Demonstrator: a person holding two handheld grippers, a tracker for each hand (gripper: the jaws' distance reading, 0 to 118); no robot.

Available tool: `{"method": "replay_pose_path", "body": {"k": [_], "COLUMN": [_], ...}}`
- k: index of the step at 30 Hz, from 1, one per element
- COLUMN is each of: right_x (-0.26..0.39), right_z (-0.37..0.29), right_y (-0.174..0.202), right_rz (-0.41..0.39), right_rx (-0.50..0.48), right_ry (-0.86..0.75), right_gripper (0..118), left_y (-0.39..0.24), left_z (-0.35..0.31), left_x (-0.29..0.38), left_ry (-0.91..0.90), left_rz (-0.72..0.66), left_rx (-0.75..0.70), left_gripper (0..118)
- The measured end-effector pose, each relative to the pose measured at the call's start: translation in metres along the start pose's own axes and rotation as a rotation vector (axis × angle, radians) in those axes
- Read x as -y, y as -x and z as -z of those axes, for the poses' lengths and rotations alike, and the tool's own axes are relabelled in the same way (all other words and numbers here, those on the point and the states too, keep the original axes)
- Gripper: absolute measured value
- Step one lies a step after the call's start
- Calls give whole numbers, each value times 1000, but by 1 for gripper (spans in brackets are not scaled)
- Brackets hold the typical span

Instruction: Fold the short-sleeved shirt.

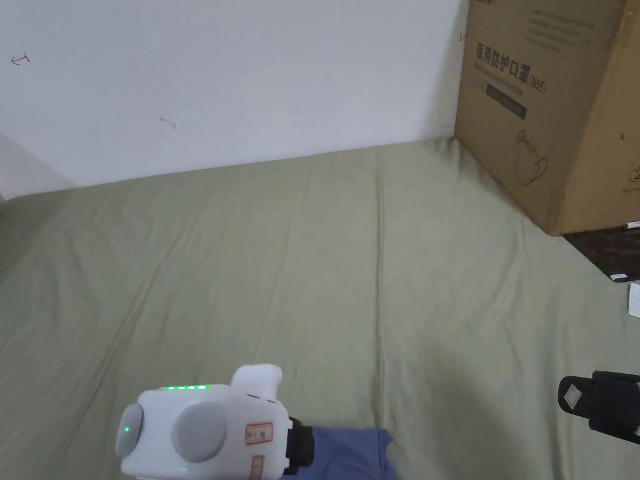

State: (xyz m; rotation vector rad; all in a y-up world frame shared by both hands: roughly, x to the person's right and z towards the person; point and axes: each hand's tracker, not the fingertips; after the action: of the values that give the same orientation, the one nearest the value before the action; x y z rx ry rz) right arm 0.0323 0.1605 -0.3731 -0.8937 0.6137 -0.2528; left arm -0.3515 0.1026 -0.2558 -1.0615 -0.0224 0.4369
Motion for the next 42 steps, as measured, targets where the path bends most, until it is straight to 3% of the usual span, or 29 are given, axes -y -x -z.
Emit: {"method": "replay_pose_path", "body": {"k": [3,8,15,18,21,24,27,33,36,39,42], "right_x": [2,4,4,4,2,2,14,67,80,85,86], "right_z": [1,1,-10,-12,-15,-9,22,127,169,196,203], "right_y": [-6,-16,-28,-25,-16,1,27,75,89,81,64], "right_rz": [17,7,46,76,92,79,61,31,-91,-130,-211], "right_rx": [2,42,67,51,12,-45,-154,-334,-292,-328,-300], "right_ry": [3,16,-7,-12,-18,5,144,483,597,699,735], "right_gripper": [1,1,1,1,1,1,1,1,1,1,1], "left_y": [-4,-22,-40,-41,-42,-34,-5,70,94,111,133], "left_z": [38,103,100,91,49,-15,-65,-102,-100,-96,-79], "left_x": [10,18,14,16,17,18,26,62,77,88,90], "left_ry": [77,173,159,153,-4,-210,-320,-384,-346,-331,-287], "left_rz": [-79,-17,8,-55,-87,-14,-27,-230,-291,-325,-396], "left_rx": [40,20,93,197,317,293,210,116,63,61,164], "left_gripper": [2,1,2,2,2,2,2,2,2,2,2]}}
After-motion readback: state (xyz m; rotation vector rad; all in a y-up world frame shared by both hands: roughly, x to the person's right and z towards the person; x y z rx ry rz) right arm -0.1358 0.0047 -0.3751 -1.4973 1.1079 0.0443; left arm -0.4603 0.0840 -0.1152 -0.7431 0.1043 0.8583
